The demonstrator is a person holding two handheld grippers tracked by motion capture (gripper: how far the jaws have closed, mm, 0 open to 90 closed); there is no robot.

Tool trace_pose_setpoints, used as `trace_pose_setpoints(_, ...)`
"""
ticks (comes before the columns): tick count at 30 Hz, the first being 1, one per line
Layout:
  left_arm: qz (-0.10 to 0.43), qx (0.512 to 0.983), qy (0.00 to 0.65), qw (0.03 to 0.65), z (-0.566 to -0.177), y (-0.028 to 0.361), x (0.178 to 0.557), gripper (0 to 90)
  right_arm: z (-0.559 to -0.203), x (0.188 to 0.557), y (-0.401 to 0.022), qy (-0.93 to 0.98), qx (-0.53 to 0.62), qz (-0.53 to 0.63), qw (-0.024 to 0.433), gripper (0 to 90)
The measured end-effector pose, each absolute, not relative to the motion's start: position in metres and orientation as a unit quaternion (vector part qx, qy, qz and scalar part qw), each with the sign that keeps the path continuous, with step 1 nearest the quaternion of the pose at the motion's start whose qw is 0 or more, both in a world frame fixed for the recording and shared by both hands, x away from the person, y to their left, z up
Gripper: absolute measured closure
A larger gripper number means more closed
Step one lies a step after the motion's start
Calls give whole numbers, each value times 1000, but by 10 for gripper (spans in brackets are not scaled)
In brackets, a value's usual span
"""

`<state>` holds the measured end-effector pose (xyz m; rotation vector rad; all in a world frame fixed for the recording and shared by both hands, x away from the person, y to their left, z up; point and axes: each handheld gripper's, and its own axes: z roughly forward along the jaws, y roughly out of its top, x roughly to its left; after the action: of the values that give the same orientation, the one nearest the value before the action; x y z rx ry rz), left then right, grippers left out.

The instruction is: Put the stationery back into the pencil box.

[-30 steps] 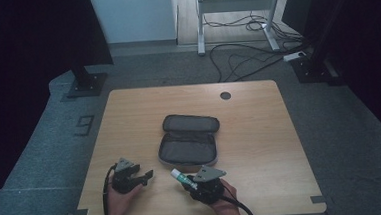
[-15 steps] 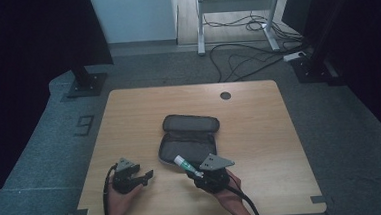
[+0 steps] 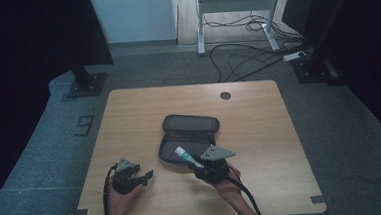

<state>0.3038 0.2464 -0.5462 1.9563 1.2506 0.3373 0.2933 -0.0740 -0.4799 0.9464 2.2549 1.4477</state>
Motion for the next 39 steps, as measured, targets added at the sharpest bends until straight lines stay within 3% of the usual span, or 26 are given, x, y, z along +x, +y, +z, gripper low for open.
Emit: trace_pose_setpoints(39, 134, 770, 490, 385, -546, 245, 303, 328, -501, 343, -83, 777, 389, 466, 166, 652)
